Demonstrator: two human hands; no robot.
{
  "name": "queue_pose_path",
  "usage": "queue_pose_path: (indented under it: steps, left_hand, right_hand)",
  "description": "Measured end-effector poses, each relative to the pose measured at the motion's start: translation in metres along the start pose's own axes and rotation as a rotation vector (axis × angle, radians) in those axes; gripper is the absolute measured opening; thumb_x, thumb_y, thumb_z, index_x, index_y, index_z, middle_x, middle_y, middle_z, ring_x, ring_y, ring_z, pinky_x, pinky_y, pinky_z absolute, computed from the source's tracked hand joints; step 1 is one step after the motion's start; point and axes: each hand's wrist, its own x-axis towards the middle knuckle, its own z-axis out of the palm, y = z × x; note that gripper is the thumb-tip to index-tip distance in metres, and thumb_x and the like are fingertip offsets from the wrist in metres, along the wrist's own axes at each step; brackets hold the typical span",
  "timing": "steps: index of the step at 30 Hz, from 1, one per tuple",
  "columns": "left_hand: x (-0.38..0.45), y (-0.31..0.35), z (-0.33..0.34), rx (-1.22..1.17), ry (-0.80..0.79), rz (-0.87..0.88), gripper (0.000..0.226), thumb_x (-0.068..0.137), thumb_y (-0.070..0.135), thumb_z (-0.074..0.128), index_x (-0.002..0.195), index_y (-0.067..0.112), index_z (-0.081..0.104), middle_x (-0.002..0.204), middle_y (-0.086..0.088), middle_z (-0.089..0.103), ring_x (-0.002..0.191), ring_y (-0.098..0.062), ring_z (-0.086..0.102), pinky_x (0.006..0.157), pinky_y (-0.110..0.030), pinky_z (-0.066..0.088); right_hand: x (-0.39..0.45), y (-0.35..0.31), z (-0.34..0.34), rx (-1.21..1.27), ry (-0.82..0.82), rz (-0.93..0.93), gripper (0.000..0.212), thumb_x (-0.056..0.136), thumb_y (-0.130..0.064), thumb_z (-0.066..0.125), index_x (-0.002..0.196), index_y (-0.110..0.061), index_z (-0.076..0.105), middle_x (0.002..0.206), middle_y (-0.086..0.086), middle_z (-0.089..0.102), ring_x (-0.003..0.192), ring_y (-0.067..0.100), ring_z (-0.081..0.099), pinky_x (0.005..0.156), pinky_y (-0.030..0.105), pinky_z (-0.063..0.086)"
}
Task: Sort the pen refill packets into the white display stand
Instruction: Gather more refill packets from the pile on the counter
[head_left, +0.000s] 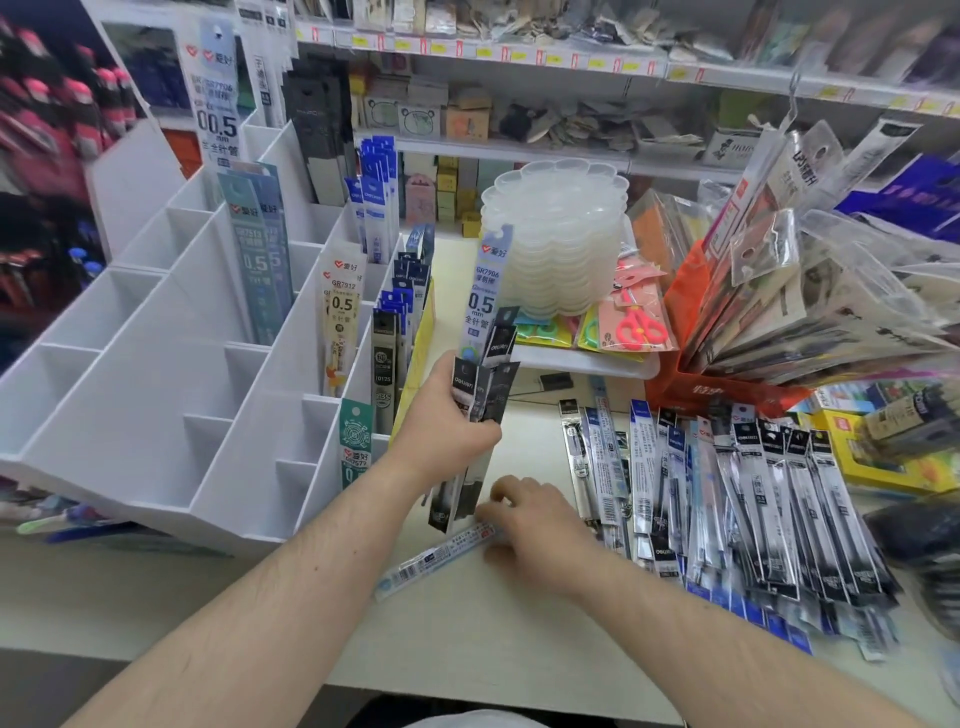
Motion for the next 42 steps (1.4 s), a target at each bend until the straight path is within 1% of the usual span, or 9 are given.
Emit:
queue_pose_path:
  steps: [4,8,11,14,18,22,32,35,42]
  left_hand:
    - [-0.004,-0.008,0.001,-0.063,0.068,0.033,0.046,0.076,-0.006,0.069,0.108,0.023,0.052,0.096,-0.017,0.070,0.092,-0.032,0.068,0.089,-0.045,0.054]
    - [-0.008,-0.013,0.006,-0.163,0.079,0.097,0.052,0.079,-0.009,0.068,0.108,0.031,0.053,0.097,-0.007,0.073,0.092,-0.022,0.071,0.085,-0.028,0.055]
    - [-0.006,-0.018,0.011,-0.208,0.066,0.143,0.052,0.079,-0.010,0.069,0.119,0.020,0.054,0.098,-0.003,0.073,0.093,-0.018,0.071,0.084,-0.029,0.055]
    - [-0.006,-0.024,0.016,-0.238,0.057,0.143,0.044,0.080,-0.013,0.069,0.114,0.011,0.055,0.093,-0.006,0.071,0.084,-0.013,0.068,0.080,-0.031,0.056]
    - [-0.003,-0.034,0.022,-0.266,0.060,0.149,0.040,0.079,-0.014,0.068,0.110,0.008,0.055,0.088,-0.014,0.069,0.079,-0.018,0.065,0.076,-0.037,0.054]
    - [-0.006,-0.037,0.025,-0.287,0.039,0.171,0.043,0.074,-0.008,0.070,0.102,0.020,0.053,0.083,0.004,0.071,0.077,-0.014,0.067,0.078,-0.033,0.052]
    - [-0.027,-0.048,0.016,-0.227,0.087,0.203,0.062,0.063,0.010,0.077,0.116,0.033,0.054,0.084,0.002,0.065,0.068,-0.008,0.061,0.070,-0.019,0.050]
    - [-0.029,-0.050,0.014,-0.226,0.070,0.191,0.065,0.058,0.025,0.081,0.115,0.041,0.055,0.091,-0.007,0.065,0.072,-0.011,0.065,0.072,-0.022,0.052]
    - [-0.032,-0.063,0.017,-0.170,0.022,0.092,0.070,0.055,0.021,0.085,0.109,0.052,0.053,0.104,0.011,0.071,0.098,-0.019,0.070,0.087,-0.034,0.056]
  right_hand:
    - [-0.006,0.010,-0.014,-0.098,-0.097,0.134,0.023,0.089,-0.030,0.059,0.107,-0.019,0.065,0.113,0.005,0.058,0.109,0.029,0.047,0.086,0.038,0.032]
    - [-0.023,0.021,-0.047,0.277,-0.137,0.345,0.013,0.085,-0.014,0.057,0.081,-0.027,0.058,0.089,-0.007,0.064,0.092,0.021,0.058,0.082,0.031,0.047]
    - [-0.038,0.031,-0.084,0.510,-0.028,0.493,0.017,0.087,-0.019,0.067,0.075,-0.030,0.062,0.081,-0.010,0.065,0.076,0.011,0.063,0.067,0.027,0.053]
    - [-0.047,0.031,-0.116,0.658,0.152,0.546,0.014,0.088,-0.021,0.072,0.075,-0.027,0.069,0.067,-0.009,0.062,0.049,0.001,0.049,0.051,0.021,0.041]
    - [-0.047,0.017,-0.134,0.700,0.267,0.539,0.016,0.088,-0.020,0.072,0.074,-0.027,0.069,0.067,-0.008,0.062,0.048,-0.001,0.046,0.051,0.019,0.040]
    - [-0.038,0.006,-0.138,0.631,0.325,0.533,0.018,0.087,-0.017,0.070,0.072,-0.027,0.066,0.062,-0.010,0.056,0.045,0.000,0.045,0.045,0.012,0.032]
    - [-0.020,-0.008,-0.127,0.688,0.276,0.532,0.015,0.084,-0.012,0.067,0.077,-0.025,0.069,0.091,-0.004,0.073,0.075,0.025,0.070,0.074,0.044,0.060]
    - [-0.019,-0.012,-0.125,0.716,0.267,0.521,0.013,0.085,-0.012,0.067,0.079,-0.023,0.069,0.084,-0.002,0.073,0.076,0.025,0.070,0.074,0.045,0.059]
    - [-0.018,-0.017,-0.120,0.756,0.254,0.517,0.014,0.084,-0.016,0.068,0.074,-0.024,0.068,0.075,0.007,0.071,0.078,0.029,0.065,0.071,0.043,0.054]
